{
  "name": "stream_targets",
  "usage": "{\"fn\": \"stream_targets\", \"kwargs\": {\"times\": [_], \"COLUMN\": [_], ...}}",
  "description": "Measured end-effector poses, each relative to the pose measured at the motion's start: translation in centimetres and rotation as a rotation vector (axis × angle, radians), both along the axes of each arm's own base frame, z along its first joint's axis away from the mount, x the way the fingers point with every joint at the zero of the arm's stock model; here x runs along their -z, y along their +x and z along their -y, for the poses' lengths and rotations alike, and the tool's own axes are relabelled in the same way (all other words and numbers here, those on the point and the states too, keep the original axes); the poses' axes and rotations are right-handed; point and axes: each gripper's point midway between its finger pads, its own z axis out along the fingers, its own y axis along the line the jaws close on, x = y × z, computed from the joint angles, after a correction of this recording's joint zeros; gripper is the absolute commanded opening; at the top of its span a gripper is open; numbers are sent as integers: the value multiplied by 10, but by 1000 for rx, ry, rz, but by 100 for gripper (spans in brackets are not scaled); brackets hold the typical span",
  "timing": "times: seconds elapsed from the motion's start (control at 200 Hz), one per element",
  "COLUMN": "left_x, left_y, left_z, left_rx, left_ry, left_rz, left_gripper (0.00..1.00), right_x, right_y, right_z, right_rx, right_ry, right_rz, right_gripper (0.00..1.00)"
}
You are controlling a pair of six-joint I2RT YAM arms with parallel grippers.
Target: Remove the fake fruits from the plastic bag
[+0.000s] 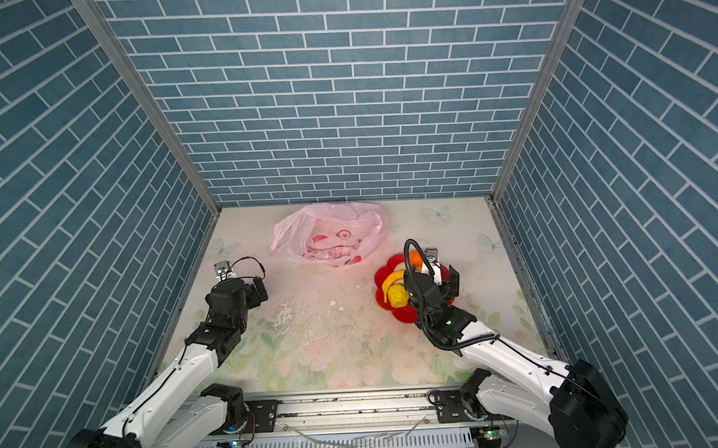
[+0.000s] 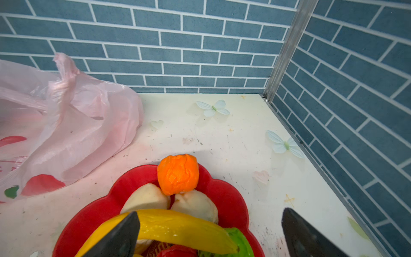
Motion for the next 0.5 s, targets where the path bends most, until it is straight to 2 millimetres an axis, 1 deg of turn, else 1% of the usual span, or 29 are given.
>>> {"fn": "stream_targets", "kwargs": {"times": [0.155, 0.315, 0.39, 0.5], "left_x": [8, 24, 31, 37], "left_y": [16, 31, 36, 44], "left_z": [-1, -4, -6, -10], "left_rx": [22, 37, 44, 47], "left_ry": [105, 180, 194, 192], "left_rz": [-23, -62, -73, -63], "left_gripper": [99, 99, 99, 99], "right_x": [-8, -15, -14, -8], "right_y": [2, 2, 1, -1], "right_z": [16, 32, 42, 64], "right_rx": [56, 107, 138, 196], "right_ry": [-6, -6, -11, -36], "right_rz": [26, 46, 49, 40], "right_gripper": [99, 99, 99, 99]}}
